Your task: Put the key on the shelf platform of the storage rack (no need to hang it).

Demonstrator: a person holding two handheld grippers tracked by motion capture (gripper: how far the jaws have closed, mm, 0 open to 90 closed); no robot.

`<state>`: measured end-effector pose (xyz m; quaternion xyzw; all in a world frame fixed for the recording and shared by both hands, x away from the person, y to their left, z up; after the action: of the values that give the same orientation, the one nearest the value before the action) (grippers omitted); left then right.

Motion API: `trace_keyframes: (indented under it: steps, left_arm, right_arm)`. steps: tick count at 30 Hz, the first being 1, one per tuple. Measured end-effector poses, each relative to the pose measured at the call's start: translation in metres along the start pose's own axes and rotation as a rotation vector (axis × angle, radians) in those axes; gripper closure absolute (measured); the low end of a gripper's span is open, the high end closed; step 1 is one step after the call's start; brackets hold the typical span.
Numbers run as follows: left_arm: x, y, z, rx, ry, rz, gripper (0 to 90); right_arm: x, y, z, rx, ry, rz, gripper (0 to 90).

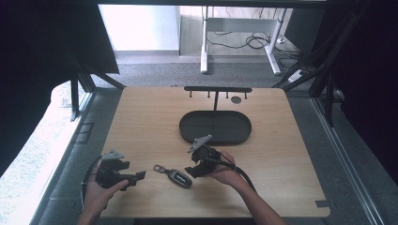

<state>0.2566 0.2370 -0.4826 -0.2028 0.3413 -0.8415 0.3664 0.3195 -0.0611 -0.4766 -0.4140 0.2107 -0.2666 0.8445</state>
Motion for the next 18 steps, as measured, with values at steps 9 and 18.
trace_keyframes:
  steps: [9, 18]
  left_arm:
    - [-0.001, -0.001, 0.0, 0.004, 0.0, 0.001, 18.9]
    - [-0.001, -0.002, 0.0, 0.005, 0.002, -0.002, 18.9]
  right_arm:
    - [-0.008, 0.009, 0.007, -0.022, -0.026, 0.012, 38.9]
    - [-0.02, 0.023, 0.016, -0.045, -0.054, 0.032, 38.9]
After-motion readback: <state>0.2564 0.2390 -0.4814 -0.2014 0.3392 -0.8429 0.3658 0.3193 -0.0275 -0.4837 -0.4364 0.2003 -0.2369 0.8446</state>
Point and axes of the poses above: each handheld gripper's, and its own axes: y roughly forward along the jaws, z roughly out of its top, x roughly to its right, the point moved 1 cm from there along y, roughly forward along the jaws, and after that the axes turned 13 degrees about y, right-handed, at the moved point
